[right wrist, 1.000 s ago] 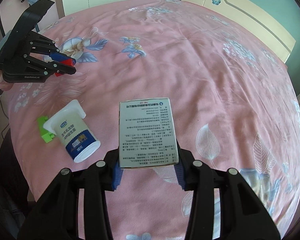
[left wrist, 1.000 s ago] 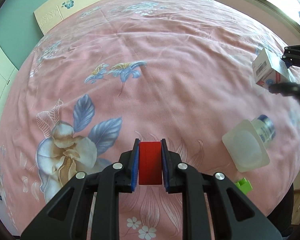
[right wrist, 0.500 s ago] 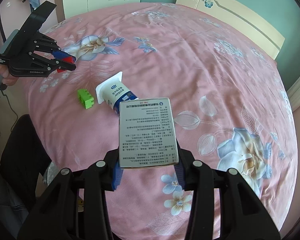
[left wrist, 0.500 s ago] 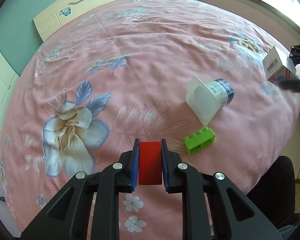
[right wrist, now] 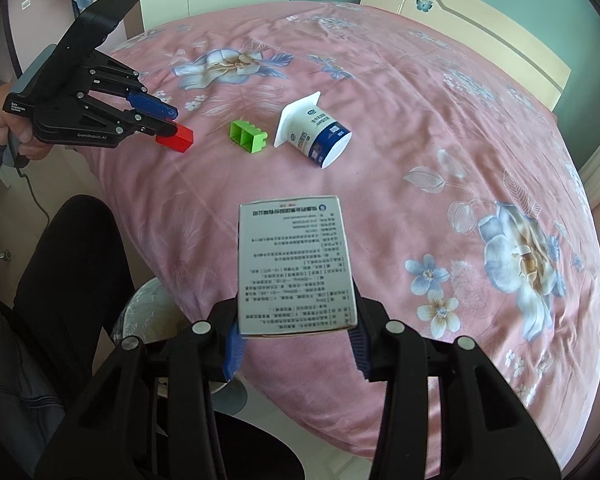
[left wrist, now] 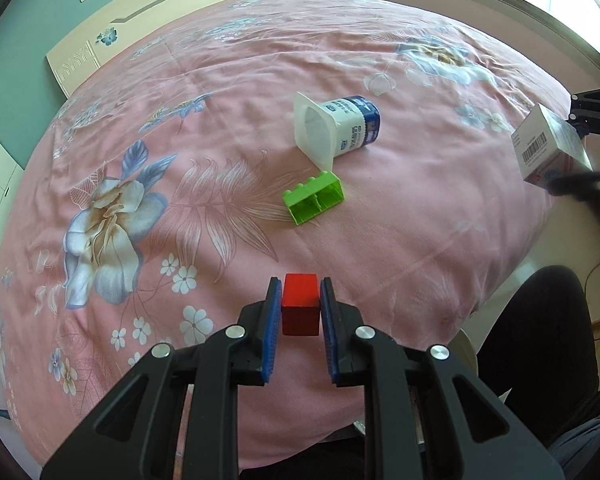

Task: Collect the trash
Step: 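Carry the red block and white box with both tools over the wastebasket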

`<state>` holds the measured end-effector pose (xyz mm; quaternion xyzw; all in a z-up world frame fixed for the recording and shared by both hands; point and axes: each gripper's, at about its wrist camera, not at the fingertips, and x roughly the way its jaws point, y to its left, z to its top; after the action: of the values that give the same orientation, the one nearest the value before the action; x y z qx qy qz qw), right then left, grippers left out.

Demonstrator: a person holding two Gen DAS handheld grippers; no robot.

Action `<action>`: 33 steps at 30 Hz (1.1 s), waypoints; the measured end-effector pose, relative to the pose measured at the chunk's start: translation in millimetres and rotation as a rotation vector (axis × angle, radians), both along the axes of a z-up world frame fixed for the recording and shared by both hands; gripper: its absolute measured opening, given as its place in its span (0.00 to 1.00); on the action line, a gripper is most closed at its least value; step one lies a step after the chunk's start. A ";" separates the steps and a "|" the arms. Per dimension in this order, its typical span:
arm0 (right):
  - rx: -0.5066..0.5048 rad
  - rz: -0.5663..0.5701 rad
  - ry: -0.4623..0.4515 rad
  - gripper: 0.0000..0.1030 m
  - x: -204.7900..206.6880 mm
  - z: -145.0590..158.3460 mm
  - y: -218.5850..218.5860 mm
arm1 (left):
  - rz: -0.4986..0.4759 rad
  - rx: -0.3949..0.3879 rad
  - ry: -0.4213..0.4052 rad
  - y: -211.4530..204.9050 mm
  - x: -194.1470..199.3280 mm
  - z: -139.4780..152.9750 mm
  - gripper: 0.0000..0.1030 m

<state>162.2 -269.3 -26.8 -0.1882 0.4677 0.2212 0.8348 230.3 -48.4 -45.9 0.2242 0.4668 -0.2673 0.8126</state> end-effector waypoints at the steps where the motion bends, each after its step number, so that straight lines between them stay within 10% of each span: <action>1: 0.003 0.004 0.002 0.43 -5.4 -2.0 1.8 | -0.007 -0.001 -0.001 -0.1 -5.1 -1.4 0.22; 33: 0.022 0.190 0.049 0.43 -138.5 -62.1 85.0 | -0.151 -0.039 0.081 1.5 -148.4 -41.0 0.22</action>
<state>23.7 -184.3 -88.9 -0.2172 0.4658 0.3091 0.8002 81.9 -46.9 -87.0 0.2317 0.4756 -0.3456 0.7750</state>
